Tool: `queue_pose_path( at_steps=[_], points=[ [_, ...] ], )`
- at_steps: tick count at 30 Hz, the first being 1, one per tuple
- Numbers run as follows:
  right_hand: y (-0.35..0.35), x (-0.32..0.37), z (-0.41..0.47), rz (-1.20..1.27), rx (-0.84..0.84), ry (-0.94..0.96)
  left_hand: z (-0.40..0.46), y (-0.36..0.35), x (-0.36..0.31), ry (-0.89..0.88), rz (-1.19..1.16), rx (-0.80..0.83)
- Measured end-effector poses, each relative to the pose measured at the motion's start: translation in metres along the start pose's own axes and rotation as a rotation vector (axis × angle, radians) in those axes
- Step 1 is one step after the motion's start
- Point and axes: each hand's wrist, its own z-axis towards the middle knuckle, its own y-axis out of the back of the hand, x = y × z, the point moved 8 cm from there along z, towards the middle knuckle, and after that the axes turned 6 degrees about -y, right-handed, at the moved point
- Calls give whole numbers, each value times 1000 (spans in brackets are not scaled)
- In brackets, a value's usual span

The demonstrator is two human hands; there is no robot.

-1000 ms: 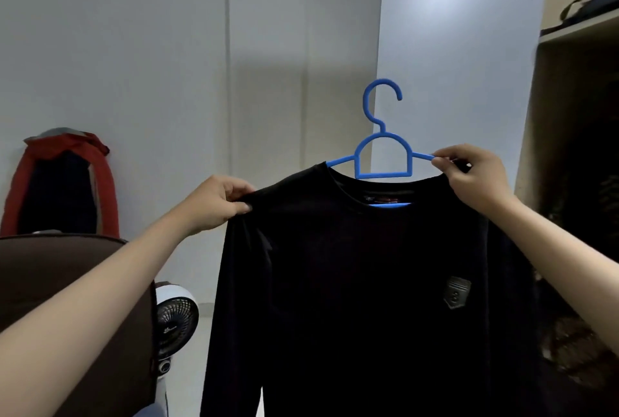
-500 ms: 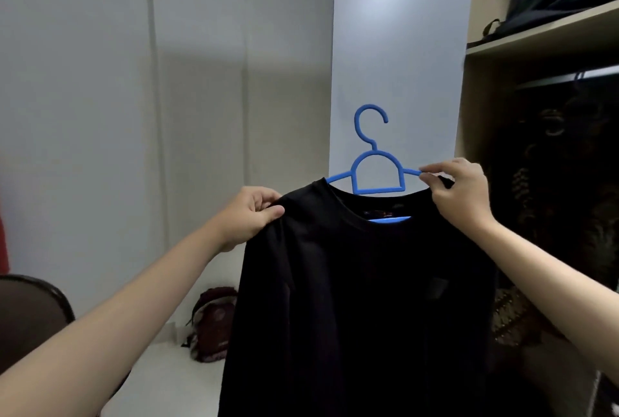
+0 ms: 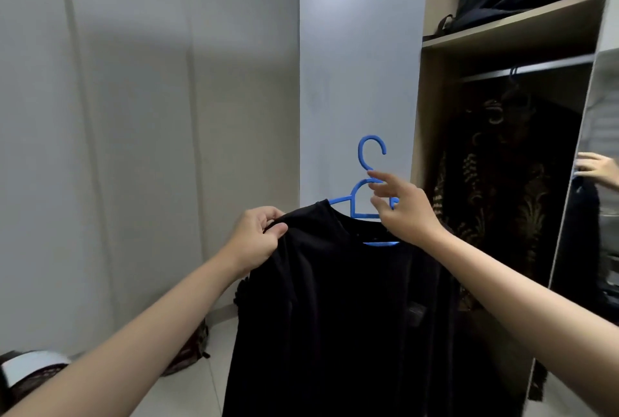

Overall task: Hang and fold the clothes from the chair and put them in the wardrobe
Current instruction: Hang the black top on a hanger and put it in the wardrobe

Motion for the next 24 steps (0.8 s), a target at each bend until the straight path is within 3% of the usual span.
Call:
queue_pose_path(
  at_steps=[4, 9, 24],
  points=[
    [-8, 0, 2, 8, 31, -8, 8, -3, 2, -38, -42, 26],
    [-1, -3, 17, -23, -61, 23, 31, -9, -5, -163, -76, 72],
    [59, -89, 147, -132, -233, 122, 184, -98, -25, -273, 259, 49]
  ],
)
